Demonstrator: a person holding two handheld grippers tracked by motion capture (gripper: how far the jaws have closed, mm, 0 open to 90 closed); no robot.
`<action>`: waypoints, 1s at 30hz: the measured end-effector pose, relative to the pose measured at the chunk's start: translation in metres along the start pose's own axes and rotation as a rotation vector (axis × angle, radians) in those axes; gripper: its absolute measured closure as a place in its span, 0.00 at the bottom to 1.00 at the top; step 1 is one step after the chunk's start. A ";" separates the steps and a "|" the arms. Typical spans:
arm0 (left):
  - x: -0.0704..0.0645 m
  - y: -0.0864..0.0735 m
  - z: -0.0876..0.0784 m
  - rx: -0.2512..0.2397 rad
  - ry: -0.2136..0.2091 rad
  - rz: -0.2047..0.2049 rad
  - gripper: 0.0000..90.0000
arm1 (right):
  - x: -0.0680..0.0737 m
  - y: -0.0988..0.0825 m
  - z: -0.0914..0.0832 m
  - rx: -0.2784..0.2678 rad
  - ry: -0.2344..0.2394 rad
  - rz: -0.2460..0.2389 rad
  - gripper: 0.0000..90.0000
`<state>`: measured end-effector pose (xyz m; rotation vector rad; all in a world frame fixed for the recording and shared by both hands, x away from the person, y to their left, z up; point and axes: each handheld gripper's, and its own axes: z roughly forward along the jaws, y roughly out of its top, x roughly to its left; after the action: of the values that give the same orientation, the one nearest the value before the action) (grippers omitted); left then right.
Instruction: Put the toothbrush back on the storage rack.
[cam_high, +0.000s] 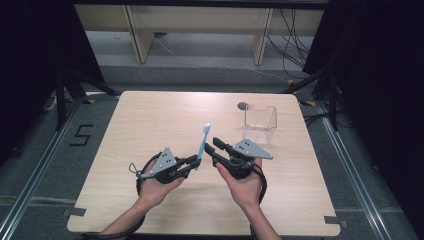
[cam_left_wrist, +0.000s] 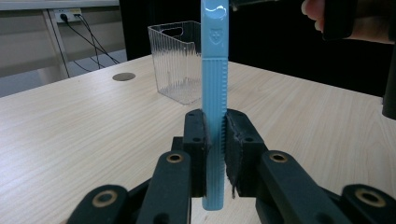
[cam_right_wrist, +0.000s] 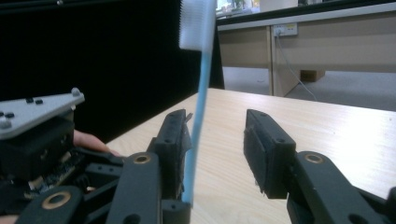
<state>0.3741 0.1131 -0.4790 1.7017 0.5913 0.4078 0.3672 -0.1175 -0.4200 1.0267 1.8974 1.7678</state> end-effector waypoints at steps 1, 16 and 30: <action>-0.001 0.000 0.001 -0.001 -0.001 -0.002 0.87 | -0.001 0.001 0.001 -0.006 -0.007 -0.016 0.68; -0.009 0.002 0.009 0.001 0.006 -0.007 0.87 | 0.000 0.006 0.005 -0.034 -0.039 -0.002 0.81; -0.013 0.002 0.013 -0.010 0.012 -0.016 0.87 | 0.003 0.006 0.004 -0.028 -0.034 0.007 0.95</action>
<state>0.3708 0.0950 -0.4790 1.6847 0.6110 0.4093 0.3693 -0.1124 -0.4144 1.0477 1.8460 1.7643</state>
